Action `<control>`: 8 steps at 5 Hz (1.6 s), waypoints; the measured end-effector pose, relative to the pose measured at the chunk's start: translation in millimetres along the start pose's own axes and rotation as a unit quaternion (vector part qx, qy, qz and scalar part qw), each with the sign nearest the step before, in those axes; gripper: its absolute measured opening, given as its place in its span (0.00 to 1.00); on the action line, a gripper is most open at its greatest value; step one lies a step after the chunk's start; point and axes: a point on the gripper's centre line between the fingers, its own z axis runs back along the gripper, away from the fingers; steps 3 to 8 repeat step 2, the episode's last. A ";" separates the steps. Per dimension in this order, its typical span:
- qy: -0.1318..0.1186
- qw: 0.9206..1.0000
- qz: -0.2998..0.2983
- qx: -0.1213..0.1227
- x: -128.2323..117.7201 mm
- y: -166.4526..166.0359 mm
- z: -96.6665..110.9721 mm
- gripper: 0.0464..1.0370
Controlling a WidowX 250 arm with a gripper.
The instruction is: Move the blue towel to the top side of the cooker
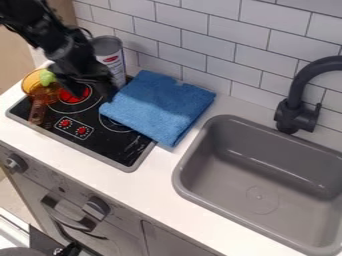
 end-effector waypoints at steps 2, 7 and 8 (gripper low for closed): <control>0.044 0.998 0.000 0.054 -14.3 51.7 11.3 0.96; 0.044 0.998 0.000 0.054 -14.3 51.7 11.3 0.96; 0.044 0.998 0.000 0.054 -14.3 51.7 11.3 0.96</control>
